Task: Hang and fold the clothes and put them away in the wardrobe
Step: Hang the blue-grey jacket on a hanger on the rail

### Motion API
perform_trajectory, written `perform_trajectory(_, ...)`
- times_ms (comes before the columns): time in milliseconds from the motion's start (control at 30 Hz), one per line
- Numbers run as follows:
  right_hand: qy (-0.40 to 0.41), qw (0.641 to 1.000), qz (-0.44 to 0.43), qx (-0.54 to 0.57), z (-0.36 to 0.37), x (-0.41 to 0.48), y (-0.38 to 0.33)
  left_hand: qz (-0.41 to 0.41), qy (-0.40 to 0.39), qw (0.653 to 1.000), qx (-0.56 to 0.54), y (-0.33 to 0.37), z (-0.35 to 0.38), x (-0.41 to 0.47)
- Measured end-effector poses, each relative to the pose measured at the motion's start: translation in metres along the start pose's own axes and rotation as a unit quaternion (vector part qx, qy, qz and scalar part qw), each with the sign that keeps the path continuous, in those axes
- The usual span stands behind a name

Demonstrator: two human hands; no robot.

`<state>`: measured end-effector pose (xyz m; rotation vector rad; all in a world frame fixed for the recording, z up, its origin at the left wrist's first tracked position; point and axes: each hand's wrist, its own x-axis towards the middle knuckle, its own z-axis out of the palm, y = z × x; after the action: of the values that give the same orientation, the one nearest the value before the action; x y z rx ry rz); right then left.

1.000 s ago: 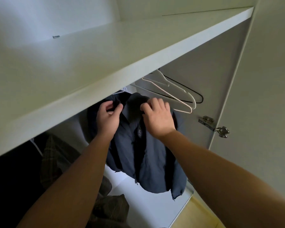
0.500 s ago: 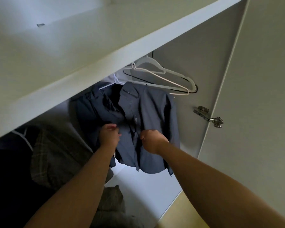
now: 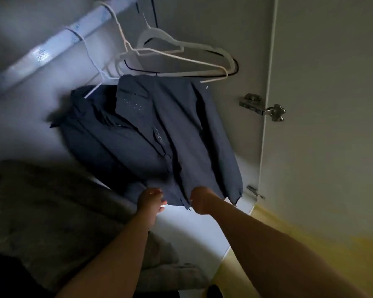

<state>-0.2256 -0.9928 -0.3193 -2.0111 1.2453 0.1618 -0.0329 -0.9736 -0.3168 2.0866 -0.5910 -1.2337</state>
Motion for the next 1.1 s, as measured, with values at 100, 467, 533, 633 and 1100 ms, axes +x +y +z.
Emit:
perform_trajectory(100, -0.006, 1.0, 0.01, -0.027, 0.04, 0.028, 0.028, -0.029, 0.0, 1.0, 0.001, -0.034, 0.015, 0.03)
perform_trajectory(467, 0.035, 0.989, -0.057, 0.135, 0.178, 0.144, 0.095, 0.162, 0.028, 0.984, 0.066, -0.161, 0.076, 0.169)
perform_trajectory(533, 0.042, 0.989, -0.087, 0.116, 0.202, 0.172, 0.106, 0.215, 0.034, 0.975, 0.053, -0.178, 0.08, 0.202)
perform_trajectory(633, 0.063, 0.989, -0.102, 0.09, 0.233, 0.212, 0.125, 0.288, 0.079, 0.952, 0.071, -0.194, 0.08, 0.245)
perform_trajectory(1100, 0.348, 0.898, -0.03, 0.268, 0.296, 0.235, 0.137, 0.329, -0.074, 0.941, 0.02, -0.195, 0.102, 0.226)
